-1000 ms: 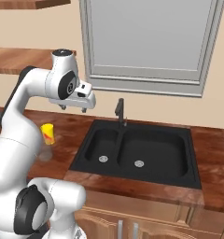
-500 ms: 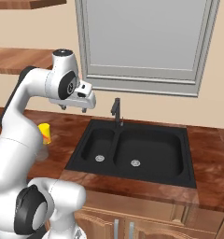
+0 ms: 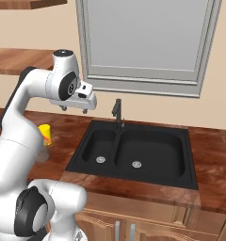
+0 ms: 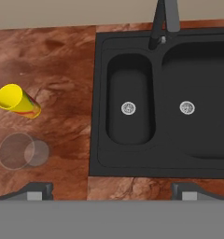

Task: Place the glass cup in the left basin and the cup in the right basin of the sink.

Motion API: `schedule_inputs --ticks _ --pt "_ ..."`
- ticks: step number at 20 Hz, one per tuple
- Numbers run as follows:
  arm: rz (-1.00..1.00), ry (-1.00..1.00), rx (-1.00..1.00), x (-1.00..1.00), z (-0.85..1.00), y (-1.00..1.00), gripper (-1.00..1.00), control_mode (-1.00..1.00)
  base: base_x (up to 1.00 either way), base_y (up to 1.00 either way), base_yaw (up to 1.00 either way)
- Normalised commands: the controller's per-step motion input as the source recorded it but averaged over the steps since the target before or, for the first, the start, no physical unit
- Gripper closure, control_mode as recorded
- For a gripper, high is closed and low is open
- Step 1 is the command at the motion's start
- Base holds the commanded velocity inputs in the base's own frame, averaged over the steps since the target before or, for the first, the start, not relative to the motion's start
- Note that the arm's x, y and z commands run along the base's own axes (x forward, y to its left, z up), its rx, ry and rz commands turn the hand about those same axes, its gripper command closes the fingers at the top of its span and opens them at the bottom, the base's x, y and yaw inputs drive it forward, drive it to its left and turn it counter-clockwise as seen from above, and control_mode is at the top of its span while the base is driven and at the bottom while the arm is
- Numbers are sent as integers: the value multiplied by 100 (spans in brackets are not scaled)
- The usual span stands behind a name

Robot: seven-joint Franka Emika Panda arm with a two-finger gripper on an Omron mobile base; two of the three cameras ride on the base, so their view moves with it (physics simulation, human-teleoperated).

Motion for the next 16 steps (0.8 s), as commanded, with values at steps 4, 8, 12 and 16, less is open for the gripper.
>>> schedule_inputs --ticks 4,8,12,16 --pt "0 0 0 0 0 0 -100 -100 0 0 0" --pt "0 0 0 0 0 0 -100 -100 0 0 0" --pt "0 0 0 0 0 0 -100 -100 0 0 0" --pt "0 0 0 0 0 0 -100 -100 0 0 0"
